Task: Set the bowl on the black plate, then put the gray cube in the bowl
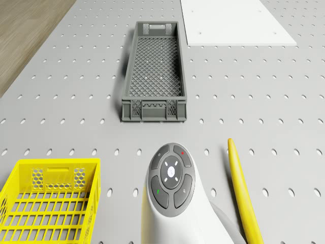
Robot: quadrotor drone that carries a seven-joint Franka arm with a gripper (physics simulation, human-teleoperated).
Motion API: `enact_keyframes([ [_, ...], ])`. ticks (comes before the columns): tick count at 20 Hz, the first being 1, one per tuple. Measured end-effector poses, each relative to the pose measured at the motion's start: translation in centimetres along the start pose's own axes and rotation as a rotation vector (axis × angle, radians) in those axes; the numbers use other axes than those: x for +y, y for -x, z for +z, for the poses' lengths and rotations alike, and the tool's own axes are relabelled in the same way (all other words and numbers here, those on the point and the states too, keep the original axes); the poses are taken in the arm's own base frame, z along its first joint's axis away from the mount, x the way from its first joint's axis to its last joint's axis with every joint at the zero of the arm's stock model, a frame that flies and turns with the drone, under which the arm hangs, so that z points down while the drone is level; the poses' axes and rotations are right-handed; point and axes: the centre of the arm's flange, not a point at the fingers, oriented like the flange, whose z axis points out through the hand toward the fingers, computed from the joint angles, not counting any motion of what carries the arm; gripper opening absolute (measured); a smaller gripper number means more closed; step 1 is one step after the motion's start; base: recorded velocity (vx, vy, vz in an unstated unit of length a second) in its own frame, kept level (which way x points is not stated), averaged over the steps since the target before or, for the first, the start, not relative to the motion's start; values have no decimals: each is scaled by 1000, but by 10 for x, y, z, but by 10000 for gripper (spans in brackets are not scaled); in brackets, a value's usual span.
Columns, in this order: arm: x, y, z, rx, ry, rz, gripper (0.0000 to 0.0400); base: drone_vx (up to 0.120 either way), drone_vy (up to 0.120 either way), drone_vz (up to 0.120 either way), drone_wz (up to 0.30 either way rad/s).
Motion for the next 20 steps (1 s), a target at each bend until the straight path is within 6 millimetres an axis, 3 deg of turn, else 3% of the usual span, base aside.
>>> enact_keyframes([
  [20,0,0,0,0,0,0,250,-120,0,0,0],
])
